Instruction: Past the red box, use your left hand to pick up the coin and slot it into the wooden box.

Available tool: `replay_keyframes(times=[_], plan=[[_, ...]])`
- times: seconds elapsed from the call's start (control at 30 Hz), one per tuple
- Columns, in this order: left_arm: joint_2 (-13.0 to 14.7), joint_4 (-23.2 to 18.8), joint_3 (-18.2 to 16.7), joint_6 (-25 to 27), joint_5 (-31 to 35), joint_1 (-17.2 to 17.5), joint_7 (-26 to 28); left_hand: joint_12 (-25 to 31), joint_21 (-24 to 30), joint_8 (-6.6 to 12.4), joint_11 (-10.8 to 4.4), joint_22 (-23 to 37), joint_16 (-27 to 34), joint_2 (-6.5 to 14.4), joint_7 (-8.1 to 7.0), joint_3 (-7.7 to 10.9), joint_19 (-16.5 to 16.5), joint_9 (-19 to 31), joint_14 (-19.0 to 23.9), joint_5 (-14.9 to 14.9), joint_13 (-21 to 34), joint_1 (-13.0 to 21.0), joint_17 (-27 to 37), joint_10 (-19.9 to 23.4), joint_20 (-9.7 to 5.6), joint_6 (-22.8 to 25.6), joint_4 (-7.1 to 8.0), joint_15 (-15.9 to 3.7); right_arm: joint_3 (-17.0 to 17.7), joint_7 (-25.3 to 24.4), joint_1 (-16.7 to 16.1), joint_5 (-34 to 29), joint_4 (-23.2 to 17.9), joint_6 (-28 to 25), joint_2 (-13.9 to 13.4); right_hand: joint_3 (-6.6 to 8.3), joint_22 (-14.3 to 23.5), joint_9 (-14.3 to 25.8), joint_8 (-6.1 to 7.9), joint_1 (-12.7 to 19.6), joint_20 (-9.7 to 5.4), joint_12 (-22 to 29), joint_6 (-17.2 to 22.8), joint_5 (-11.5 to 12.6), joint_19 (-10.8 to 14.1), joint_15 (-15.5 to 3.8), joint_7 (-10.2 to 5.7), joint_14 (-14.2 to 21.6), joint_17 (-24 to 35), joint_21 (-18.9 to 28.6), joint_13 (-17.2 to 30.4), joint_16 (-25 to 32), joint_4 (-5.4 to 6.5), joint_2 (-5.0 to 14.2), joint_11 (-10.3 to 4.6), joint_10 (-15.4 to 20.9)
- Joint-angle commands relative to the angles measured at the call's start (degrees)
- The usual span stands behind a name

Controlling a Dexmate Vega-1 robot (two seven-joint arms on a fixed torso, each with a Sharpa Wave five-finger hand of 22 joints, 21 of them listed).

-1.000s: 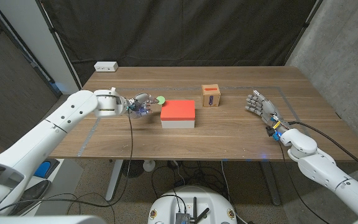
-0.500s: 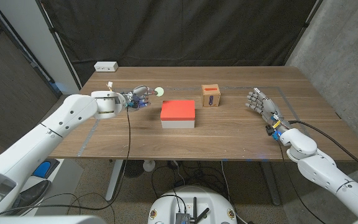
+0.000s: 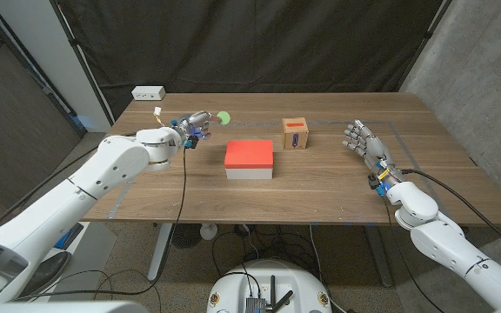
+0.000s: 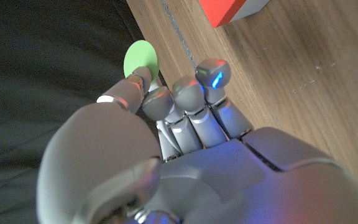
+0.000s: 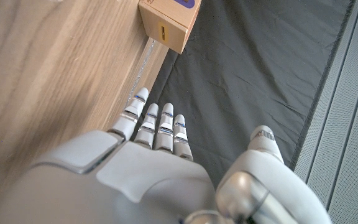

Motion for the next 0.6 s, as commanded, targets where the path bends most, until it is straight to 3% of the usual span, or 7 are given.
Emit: replay_keyframes(times=[0.03, 0.23, 0.4, 0.6], plan=[[-4.2, 0.9, 4.6, -5.2, 16.9, -1.0, 2.2, 0.5, 0.8, 1.14, 0.9, 1.4, 0.6, 0.8, 4.03, 0.55, -0.1, 0.1, 0.2, 0.4, 0.1, 1.1, 0.5, 0.1, -2.04, 4.0, 0.04, -0.05, 0.7, -3.8, -2.3, -2.0, -3.1, 0.5, 0.9, -0.04, 0.2, 0.1, 0.2, -0.3, -0.09, 0.3, 0.2, 0.1, 0.7, -0.27, 0.3, 0.2, 0.2, -0.2, 0.3, 0.4, -0.27, 0.07, 0.06, 0.6], [-6.6, 1.9, 7.3, -4.8, 25.3, -3.2, 3.1, 0.5, 1.1, 1.74, 1.03, 2.0, 1.3, 1.0, 4.03, 0.39, -0.2, 0.0, 0.3, 0.4, -0.1, 1.5, 1.1, 0.1, -2.07, 5.2, 0.02, -0.01, 1.0, -4.6, -2.9, -3.2, -3.0, 2.6, 2.1, -0.04, 0.2, 0.1, 0.2, -0.3, -0.08, 0.2, 0.2, 0.1, 0.8, -0.3, 0.31, 0.2, 0.1, -0.2, 0.3, 0.4, -0.29, 0.06, 0.14, 0.6], [-7.7, 3.1, 9.9, -4.5, 32.0, -5.8, 1.5, 0.9, 1.5, 2.06, 1.15, 2.7, 1.4, 1.2, 4.01, 0.34, -0.4, 0.0, -0.3, 0.3, 0.4, 1.6, 1.2, -0.1, -2.06, 4.9, 0.11, 0.01, 1.2, -5.0, -3.3, -4.2, -2.6, 5.2, 3.2, -0.03, 0.2, 0.1, 0.53, -0.2, -1.35, 0.3, 1.2, 0.1, 2.0, -1.44, 1.99, 0.6, 0.0, -0.2, 0.2, 0.4, -0.38, -0.02, -0.18, 1.0], [-9.4, 4.7, 12.4, -4.3, 38.8, -8.4, -0.9, 1.1, 1.7, 2.23, 1.38, 3.2, 2.0, 1.2, 4.09, 0.33, -0.6, -0.3, 0.0, 0.2, 0.6, 1.5, 1.9, 0.0, -2.02, 4.9, 0.16, 0.01, 1.4, -4.7, -4.0, -4.3, -2.2, 6.9, 4.0, -0.01, 0.1, 0.0, 0.6, -0.1, -2.37, 0.0, 1.7, 0.1, 2.4, -2.06, 2.88, 0.5, -0.1, -0.3, 0.1, 0.3, -0.44, -0.05, -0.64, 0.5]])
